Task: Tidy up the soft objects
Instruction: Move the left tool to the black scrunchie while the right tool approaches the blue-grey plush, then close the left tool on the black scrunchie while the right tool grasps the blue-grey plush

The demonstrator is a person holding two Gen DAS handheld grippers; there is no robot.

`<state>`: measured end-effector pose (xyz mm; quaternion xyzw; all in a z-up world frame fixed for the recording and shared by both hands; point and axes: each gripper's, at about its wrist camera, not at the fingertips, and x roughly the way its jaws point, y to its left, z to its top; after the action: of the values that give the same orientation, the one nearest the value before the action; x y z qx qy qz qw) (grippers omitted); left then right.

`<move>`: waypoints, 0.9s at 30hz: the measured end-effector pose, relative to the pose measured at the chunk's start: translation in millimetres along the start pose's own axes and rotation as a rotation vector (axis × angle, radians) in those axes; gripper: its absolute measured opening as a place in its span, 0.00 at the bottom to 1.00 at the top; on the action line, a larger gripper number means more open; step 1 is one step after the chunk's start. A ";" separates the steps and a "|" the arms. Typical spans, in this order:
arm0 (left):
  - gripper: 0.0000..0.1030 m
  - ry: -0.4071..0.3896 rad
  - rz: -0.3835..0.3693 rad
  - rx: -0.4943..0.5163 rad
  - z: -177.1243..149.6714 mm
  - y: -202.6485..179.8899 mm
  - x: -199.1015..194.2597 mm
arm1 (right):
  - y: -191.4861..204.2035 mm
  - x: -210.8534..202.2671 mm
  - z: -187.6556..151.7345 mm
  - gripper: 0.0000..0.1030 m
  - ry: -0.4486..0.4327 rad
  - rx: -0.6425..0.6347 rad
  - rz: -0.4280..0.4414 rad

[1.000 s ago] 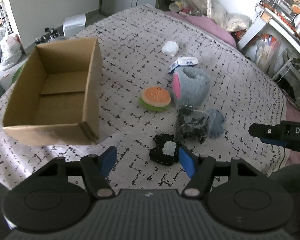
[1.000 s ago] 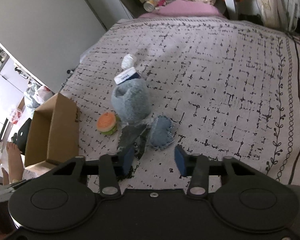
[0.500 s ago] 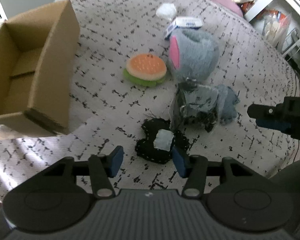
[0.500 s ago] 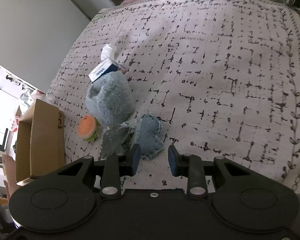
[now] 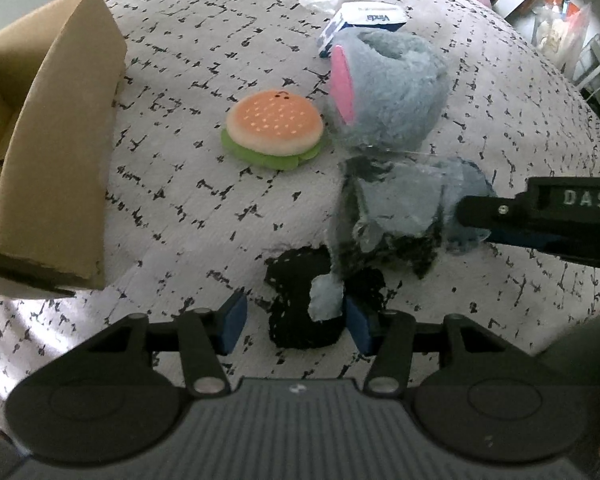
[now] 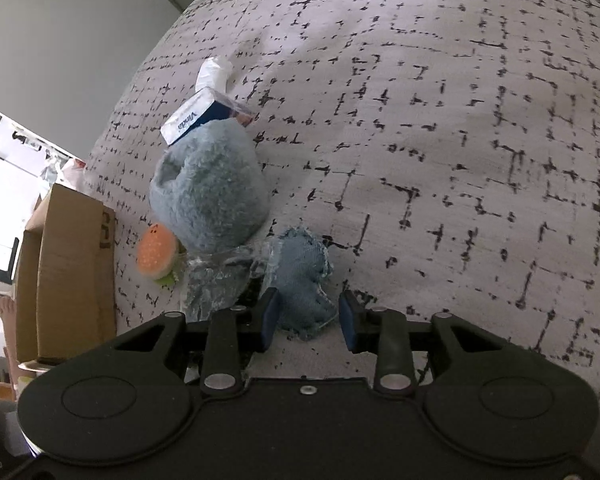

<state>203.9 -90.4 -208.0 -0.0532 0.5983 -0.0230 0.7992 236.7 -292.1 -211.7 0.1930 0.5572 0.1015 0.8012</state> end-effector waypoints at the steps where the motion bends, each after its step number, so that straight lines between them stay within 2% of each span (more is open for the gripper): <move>1: 0.52 -0.004 -0.009 -0.002 0.4 -0.7 -0.3 | 0.6 1.5 0.8 0.33 -0.001 -0.001 0.005; 3: 0.52 -0.016 -0.031 -0.007 0.9 -2.2 -0.8 | 2.0 2.8 1.3 0.33 -0.007 -0.006 0.020; 6: 0.51 -0.020 -0.019 0.003 0.2 -7.3 2.1 | 3.4 3.9 1.2 0.32 -0.007 -0.019 0.034; 7: 0.49 -0.025 -0.016 0.005 -0.5 -8.4 2.4 | 4.1 4.3 1.1 0.30 -0.009 -0.024 0.039; 8: 0.45 -0.031 -0.021 0.010 -1.1 -9.6 2.1 | 4.6 4.7 1.3 0.21 -0.007 -0.027 0.045; 10: 0.35 -0.036 -0.035 0.014 -1.5 -11.6 0.8 | 5.7 3.6 1.0 0.19 -0.010 -0.031 0.047; 13: 0.30 -0.038 -0.046 0.001 -3.0 -10.7 -4.0 | 9.1 -5.5 -0.3 0.17 -0.032 -0.042 0.040; 19: 0.26 -0.059 -0.061 -0.018 -9.2 -5.1 -20.9 | 11.2 -26.8 -5.0 0.16 -0.067 -0.036 0.025; 27: 0.26 -0.142 -0.080 -0.027 -17.5 1.8 -57.1 | 18.0 -56.4 -12.7 0.16 -0.124 -0.032 0.007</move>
<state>170.9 -83.8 -158.6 -0.0895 0.5376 -0.0431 0.8373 205.5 -294.6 -159.8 0.1877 0.5042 0.1010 0.8369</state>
